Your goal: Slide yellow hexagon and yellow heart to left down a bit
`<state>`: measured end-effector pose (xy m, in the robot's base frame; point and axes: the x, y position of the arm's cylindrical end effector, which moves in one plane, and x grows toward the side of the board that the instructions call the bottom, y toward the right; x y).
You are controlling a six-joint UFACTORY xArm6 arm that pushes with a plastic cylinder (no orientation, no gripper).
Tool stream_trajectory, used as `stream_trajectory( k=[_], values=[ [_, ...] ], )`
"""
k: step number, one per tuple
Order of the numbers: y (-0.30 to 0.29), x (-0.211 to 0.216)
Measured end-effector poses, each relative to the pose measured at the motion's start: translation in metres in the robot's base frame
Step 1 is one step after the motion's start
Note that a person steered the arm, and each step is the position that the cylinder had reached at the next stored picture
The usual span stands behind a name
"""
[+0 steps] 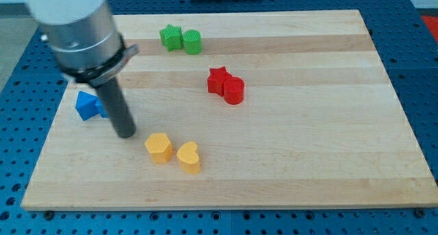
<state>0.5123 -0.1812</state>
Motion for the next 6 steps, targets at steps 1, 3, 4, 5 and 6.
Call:
stream_trajectory(
  k=[1, 3, 4, 5, 6],
  values=[
    [0.005, 0.022],
    [0.071, 0.026],
    [0.071, 0.052],
    [0.071, 0.061],
    [0.071, 0.036]
  ],
)
